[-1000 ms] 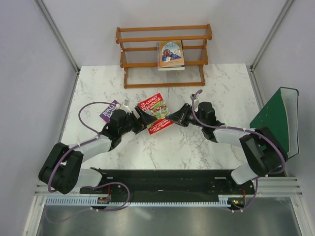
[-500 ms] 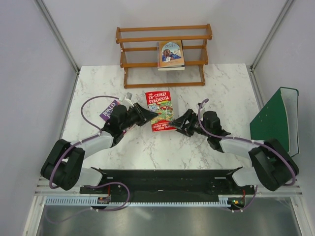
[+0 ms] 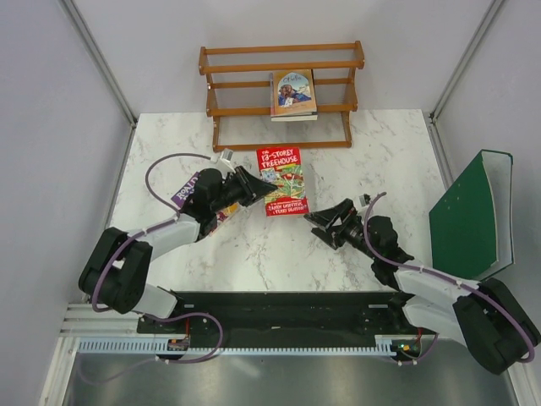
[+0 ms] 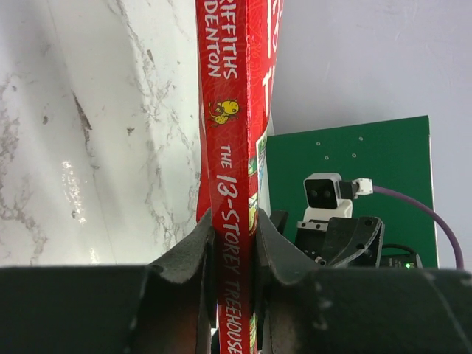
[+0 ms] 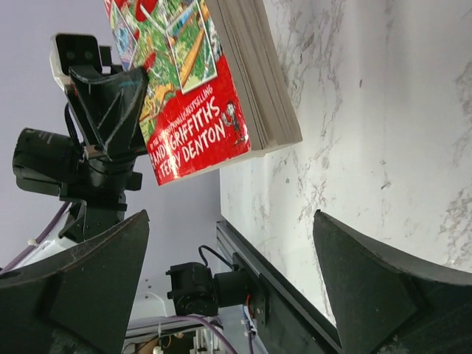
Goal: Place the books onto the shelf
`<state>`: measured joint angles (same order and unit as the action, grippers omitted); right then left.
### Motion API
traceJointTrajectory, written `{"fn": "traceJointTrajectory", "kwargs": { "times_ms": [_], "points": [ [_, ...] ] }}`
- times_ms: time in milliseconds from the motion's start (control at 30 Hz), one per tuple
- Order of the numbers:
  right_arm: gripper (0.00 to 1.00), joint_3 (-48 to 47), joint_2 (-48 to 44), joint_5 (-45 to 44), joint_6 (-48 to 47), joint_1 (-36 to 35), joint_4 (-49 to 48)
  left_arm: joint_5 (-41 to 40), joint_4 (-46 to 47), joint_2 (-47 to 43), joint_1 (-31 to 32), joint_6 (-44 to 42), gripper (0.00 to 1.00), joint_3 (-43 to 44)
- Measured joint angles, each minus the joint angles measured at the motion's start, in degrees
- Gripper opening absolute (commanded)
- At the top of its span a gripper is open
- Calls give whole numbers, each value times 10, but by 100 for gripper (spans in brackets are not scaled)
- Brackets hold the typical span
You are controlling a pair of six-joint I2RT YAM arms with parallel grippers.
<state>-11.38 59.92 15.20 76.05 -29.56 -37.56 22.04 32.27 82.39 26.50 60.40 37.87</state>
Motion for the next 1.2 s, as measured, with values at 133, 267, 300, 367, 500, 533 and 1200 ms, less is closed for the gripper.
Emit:
{"fn": "traceJointTrajectory", "kwargs": {
  "times_ms": [133, 267, 300, 367, 500, 533, 1200],
  "points": [
    [98, -4, 54, -5, 12, -26, -56, 21, 0, 15, 1, 0, 2, 24],
    [98, -24, 114, -8, 18, -48, -98, 34, 0, 17, 3, 0, 2, 30],
    [97, -31, 129, -9, 19, -53, -111, 38, 0, 17, 3, 0, 2, 30],
    [97, -42, 153, -13, 22, -56, -134, 41, -1, 17, 3, 0, 2, 30],
    [90, -49, 166, -36, 26, -56, -164, 43, -9, 17, 4, 0, 2, 30],
    [85, -53, 166, -41, 26, -56, -164, 42, -9, 17, 4, 0, 2, 30],
    [53, -56, 77, -87, -5, -55, -104, 35, 13, 21, 8, 0, 2, 14]
  ]
}}
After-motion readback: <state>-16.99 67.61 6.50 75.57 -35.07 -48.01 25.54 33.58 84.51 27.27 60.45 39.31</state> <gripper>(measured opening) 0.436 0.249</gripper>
